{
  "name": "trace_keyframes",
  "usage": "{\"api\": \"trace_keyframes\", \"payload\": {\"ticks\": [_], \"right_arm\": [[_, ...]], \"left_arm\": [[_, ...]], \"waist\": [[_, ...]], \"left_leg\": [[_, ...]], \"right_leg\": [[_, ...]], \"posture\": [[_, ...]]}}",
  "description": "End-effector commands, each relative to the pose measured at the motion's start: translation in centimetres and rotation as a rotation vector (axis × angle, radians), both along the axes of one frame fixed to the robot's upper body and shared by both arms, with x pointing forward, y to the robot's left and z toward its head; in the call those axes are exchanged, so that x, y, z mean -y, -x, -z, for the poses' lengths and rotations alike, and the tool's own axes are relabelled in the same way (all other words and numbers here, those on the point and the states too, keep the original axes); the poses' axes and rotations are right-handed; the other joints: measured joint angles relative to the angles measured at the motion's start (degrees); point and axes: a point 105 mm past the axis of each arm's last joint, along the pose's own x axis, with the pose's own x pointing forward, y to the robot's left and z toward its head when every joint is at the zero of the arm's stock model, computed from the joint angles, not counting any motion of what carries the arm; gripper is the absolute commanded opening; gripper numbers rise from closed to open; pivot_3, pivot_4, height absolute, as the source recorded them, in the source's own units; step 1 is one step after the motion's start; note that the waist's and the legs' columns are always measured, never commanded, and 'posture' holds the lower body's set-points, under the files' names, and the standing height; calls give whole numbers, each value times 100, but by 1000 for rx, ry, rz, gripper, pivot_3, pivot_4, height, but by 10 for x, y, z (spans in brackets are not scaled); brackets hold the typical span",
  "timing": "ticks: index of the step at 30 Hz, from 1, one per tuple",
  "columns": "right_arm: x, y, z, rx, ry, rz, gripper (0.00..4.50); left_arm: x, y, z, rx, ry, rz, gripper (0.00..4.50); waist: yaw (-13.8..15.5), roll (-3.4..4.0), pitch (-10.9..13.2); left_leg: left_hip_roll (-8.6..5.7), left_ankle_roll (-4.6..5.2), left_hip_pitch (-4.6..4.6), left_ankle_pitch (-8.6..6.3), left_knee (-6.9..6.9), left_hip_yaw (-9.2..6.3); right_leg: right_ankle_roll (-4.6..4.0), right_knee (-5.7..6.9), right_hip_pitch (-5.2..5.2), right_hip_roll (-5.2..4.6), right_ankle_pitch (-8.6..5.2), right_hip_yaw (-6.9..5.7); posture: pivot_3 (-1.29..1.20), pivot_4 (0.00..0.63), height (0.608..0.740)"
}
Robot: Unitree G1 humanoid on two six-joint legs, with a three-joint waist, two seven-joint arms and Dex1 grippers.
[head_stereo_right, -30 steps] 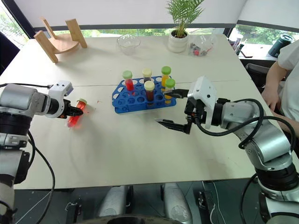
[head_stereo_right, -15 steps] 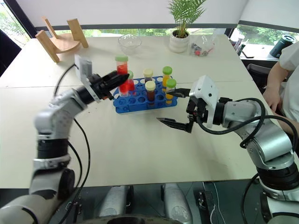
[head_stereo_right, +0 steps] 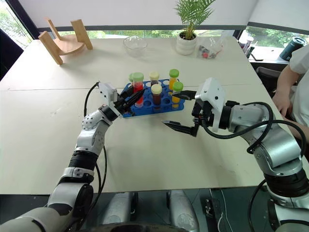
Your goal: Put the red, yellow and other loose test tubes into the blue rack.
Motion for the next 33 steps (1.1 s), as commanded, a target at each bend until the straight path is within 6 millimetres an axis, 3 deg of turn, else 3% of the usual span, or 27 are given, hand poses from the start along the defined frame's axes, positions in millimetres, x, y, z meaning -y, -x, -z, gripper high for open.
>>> {"api": "trace_keyframes", "payload": {"ticks": [1,10,15,16,21,22,28,33], "right_arm": [[-3,5,-11,61,-9,-15,4500],[-2,6,-11,59,-8,-13,4500],[-3,6,-11,57,-10,-14,4500],[-3,6,-11,56,-11,-13,4500],[-2,6,-9,50,-8,-9,4500],[-1,6,-9,46,-9,-7,4500],[12,4,-2,14,0,44,4500],[30,2,1,-18,-17,104,4500]], "left_arm": [[0,-2,6,3,-22,-4,815],[-4,1,14,-14,-34,8,815],[-6,-3,29,-30,-101,-27,815],[-6,-3,32,-38,-122,-26,1828],[-11,-2,37,-55,-187,-12,4143],[-14,0,36,-60,-198,-5,4436],[-59,31,-1,-124,-320,21,4436],[-95,77,-26,-231,-380,29,4436]], "waist": [[1,0,0],[-2,-1,-1],[-9,0,-1],[-9,0,-1],[-8,2,-3],[-13,2,-3],[-141,4,-1],[-167,0,1]], "left_leg": [[0,0,1,0,0,0],[0,0,4,0,-1,-1],[1,0,6,0,-2,-2],[0,0,7,0,-2,-2],[0,0,13,0,-2,-2],[0,0,13,0,-2,-2],[13,0,16,0,-28,-5],[11,0,3,0,-23,-6]], "right_leg": [[0,0,1,0,0,0],[1,0,5,0,0,-1],[1,0,6,1,0,-2],[1,0,6,1,0,-2],[1,0,13,1,0,-2],[1,0,13,1,0,-2],[-4,2,3,9,-2,-3],[-3,-1,-3,1,-3,-7]], "posture": [[0,150,740],[0,150,740],[0,150,740],[0,150,740],[0,150,740],[0,150,740],[0,150,740],[0,150,740]]}}
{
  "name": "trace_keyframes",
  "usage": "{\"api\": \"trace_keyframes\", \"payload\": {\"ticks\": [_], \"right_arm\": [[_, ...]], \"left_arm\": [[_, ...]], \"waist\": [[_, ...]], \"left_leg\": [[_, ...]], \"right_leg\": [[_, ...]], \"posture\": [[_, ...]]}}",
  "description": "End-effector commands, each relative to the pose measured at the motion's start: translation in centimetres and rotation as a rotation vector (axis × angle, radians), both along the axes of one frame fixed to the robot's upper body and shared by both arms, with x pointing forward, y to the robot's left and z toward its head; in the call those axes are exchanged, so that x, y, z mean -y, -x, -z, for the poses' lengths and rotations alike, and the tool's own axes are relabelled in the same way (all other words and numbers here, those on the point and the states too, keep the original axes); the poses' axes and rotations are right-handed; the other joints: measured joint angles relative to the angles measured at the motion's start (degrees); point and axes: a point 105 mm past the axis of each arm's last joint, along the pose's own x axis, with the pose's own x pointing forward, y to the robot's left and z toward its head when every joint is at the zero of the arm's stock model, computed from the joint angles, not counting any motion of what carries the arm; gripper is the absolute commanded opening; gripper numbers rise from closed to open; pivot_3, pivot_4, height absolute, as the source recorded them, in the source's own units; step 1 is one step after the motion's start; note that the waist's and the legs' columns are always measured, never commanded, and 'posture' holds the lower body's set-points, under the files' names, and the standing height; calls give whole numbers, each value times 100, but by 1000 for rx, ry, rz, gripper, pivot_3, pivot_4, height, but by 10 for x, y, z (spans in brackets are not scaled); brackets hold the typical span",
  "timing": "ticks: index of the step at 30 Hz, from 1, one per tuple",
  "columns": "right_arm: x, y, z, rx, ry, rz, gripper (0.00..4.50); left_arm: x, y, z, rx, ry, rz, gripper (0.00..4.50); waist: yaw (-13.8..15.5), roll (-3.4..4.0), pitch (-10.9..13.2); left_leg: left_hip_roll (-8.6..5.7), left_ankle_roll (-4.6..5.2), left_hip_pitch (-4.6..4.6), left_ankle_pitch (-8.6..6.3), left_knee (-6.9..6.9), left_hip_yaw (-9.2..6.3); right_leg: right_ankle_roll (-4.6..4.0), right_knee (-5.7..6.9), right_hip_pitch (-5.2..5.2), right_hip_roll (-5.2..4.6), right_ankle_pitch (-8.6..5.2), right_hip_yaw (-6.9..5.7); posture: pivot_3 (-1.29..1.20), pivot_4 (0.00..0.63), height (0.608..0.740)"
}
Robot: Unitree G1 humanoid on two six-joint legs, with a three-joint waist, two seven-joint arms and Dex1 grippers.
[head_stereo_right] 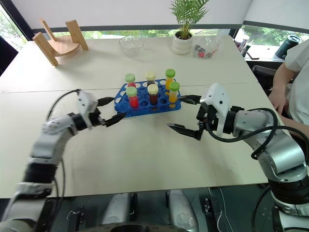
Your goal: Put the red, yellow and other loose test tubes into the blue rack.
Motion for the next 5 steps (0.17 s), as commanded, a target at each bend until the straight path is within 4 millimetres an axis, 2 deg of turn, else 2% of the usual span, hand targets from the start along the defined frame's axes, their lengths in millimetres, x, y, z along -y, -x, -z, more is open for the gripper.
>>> {"api": "trace_keyframes", "payload": {"ticks": [1,5], "right_arm": [[15,-1,-10,18,-18,43,4500],[24,-6,-8,-7,-12,66,4500]], "left_arm": [[-13,34,-30,-30,3,34,4436],[-20,67,-33,-134,-38,53,4436]], "waist": [[-10,0,0],[-13,-2,2]], "left_leg": [[2,0,1,0,0,1],[3,0,8,0,0,5]], "right_leg": [[0,-1,2,-1,0,0],[-5,-1,3,0,-3,1]], "posture": [[0,150,740],[0,150,740]]}}
